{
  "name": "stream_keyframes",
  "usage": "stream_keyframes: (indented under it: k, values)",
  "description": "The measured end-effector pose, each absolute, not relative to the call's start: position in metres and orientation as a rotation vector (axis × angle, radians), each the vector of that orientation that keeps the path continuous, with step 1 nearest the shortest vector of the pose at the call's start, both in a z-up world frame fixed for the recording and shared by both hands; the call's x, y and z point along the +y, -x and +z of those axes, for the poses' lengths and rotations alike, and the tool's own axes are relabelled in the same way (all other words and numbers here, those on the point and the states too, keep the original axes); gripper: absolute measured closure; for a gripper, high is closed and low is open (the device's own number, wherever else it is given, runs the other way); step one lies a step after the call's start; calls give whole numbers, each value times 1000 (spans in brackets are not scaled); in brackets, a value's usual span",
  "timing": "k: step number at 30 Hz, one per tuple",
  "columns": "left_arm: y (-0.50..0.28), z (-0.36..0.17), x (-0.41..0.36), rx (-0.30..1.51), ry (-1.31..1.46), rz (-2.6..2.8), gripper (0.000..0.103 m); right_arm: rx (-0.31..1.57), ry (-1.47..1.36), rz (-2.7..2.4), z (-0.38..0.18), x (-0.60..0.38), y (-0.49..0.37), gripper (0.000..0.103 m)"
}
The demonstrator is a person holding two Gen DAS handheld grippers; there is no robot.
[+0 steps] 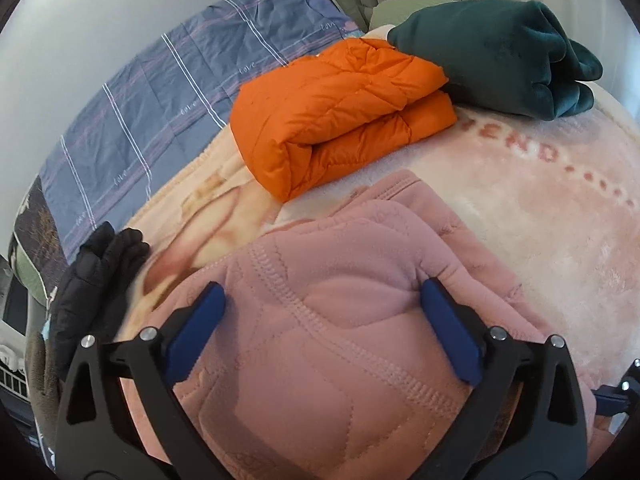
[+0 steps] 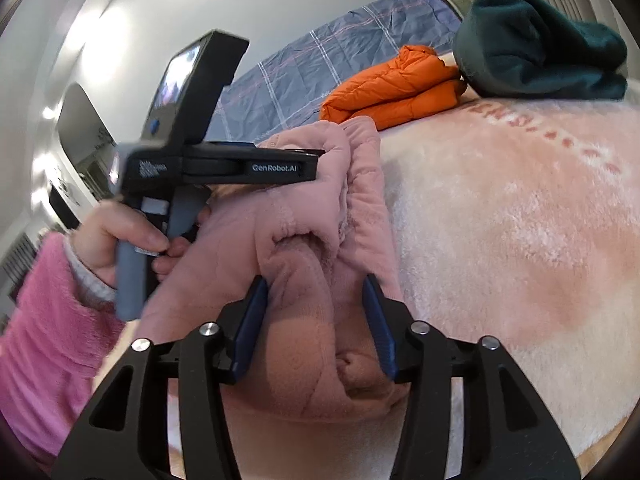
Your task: Fold large clothes
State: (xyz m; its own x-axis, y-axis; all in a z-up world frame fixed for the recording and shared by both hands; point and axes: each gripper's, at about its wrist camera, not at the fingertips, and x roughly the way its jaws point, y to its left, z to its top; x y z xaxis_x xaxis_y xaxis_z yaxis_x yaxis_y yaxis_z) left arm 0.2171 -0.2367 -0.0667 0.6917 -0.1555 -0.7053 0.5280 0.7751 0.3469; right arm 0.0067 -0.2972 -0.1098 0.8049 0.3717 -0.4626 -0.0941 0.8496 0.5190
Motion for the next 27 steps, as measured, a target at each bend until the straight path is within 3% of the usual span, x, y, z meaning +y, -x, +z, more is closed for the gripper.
stream_keyframes:
  k: [11, 17, 20, 22, 27]
  values:
    - [-199, -60, -230, 677, -563, -386, 2, 633, -776, 260, -113, -345, 24, 45]
    - [-198, -61, -230, 672, -566, -383, 2, 696, -650, 208, -108, -322, 8, 45]
    - [-197, -61, -230, 669, -567, -382, 2, 732, -865, 281, -137, -341, 4, 38]
    - [-198, -61, -230, 672, -565, -383, 2, 736, -859, 306, -138, -342, 4, 36]
    - [-197, -61, -229, 677, -558, -390, 2, 760, -820, 320, -135, -328, -2, 19]
